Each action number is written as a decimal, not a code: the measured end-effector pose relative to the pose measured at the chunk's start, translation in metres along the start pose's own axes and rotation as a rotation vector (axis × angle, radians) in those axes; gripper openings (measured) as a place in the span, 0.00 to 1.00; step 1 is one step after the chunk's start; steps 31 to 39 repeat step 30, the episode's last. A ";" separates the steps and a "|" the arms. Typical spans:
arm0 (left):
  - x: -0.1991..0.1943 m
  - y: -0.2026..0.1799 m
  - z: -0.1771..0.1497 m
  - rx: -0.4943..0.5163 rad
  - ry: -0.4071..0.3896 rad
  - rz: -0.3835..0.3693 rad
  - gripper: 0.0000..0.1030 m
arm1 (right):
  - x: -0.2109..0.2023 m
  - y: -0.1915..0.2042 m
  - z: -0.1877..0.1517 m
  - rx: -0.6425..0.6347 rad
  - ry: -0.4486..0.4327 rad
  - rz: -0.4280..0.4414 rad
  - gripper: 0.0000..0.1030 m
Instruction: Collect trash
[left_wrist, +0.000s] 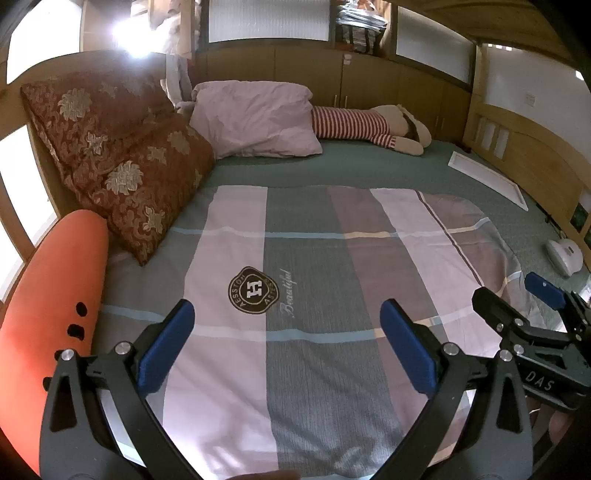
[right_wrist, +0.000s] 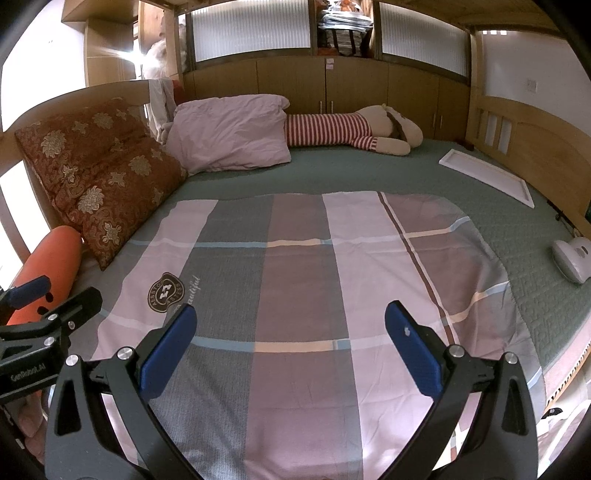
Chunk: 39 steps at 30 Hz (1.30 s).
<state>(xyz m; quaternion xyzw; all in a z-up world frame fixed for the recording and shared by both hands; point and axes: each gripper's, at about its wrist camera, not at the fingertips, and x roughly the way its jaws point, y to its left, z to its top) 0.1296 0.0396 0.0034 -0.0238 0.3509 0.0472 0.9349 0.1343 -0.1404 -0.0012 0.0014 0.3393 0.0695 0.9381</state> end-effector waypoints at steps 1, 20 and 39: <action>0.000 0.001 0.000 -0.001 0.000 0.002 0.97 | 0.000 0.001 -0.001 0.000 0.001 0.000 0.97; 0.005 0.008 -0.004 -0.002 0.037 0.039 0.97 | 0.001 0.003 -0.005 -0.006 0.008 -0.001 0.97; 0.020 0.011 -0.005 -0.007 0.134 0.028 0.97 | 0.000 0.001 -0.008 -0.009 0.014 0.002 0.97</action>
